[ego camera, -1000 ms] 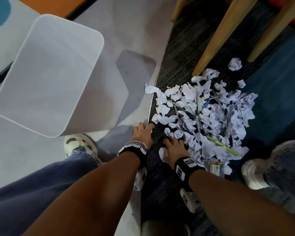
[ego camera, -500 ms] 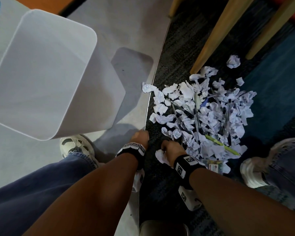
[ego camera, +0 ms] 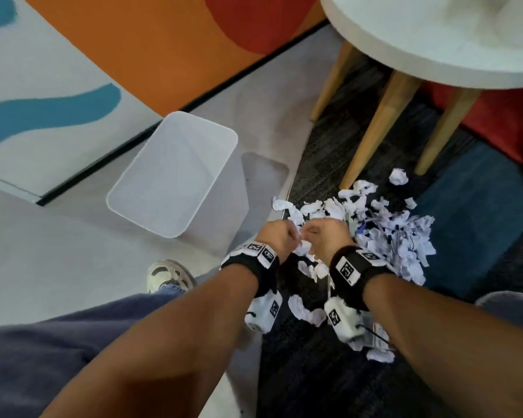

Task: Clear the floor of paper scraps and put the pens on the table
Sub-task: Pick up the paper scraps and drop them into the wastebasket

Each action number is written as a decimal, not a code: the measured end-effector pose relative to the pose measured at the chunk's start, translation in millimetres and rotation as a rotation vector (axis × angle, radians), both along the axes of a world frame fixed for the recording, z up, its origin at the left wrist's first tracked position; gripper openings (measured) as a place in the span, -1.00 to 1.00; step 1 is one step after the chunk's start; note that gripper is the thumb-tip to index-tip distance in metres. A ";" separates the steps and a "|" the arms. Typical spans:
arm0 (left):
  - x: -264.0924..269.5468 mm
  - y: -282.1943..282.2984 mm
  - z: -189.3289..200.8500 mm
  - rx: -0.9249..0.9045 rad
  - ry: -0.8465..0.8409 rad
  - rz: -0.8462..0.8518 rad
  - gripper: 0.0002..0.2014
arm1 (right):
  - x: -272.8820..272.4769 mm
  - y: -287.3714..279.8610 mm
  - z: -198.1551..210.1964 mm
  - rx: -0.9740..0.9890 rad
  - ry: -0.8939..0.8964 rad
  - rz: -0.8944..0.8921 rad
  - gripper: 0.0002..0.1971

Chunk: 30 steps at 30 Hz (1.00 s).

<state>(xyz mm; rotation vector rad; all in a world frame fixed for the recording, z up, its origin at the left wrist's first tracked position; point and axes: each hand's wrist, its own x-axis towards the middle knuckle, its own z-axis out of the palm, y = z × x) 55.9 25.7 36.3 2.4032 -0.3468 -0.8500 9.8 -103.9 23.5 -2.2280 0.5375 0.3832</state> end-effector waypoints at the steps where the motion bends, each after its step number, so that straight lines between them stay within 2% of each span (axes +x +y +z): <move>1: 6.9 0.7 19.2 -0.045 -0.061 0.020 -0.93 | 12.2 2.9 18.5 0.025 -0.098 -0.054 -0.81; 4: 26.9 10.7 79.8 -0.205 -0.197 0.093 -0.82 | 43.8 19.1 72.5 0.083 -0.333 -0.155 -0.86; 6: 39.4 24.8 114.6 -0.285 -0.303 0.148 -0.90 | 59.1 33.8 101.5 0.123 -0.462 -0.207 -0.85; 10: 61.9 66.6 153.8 -0.345 -0.446 0.262 -0.91 | 81.1 68.5 126.6 0.203 -0.551 -0.140 -0.88; 15: 79.5 115.8 145.7 -0.298 -0.411 0.423 -0.86 | 97.6 101.4 137.7 0.101 -0.548 0.042 -0.89; 20: 76.3 142.7 120.3 -0.150 -0.355 0.475 -0.83 | 106.8 118.6 131.3 -0.077 -0.538 0.174 -0.91; 25: 73.7 147.9 110.5 0.006 -0.247 0.385 -0.91 | 114.9 124.1 119.5 -0.192 -0.502 0.257 -0.85; 30: 75.4 145.8 113.0 0.038 -0.233 0.342 -0.82 | 118.8 123.0 120.0 -0.319 -0.535 0.239 -0.83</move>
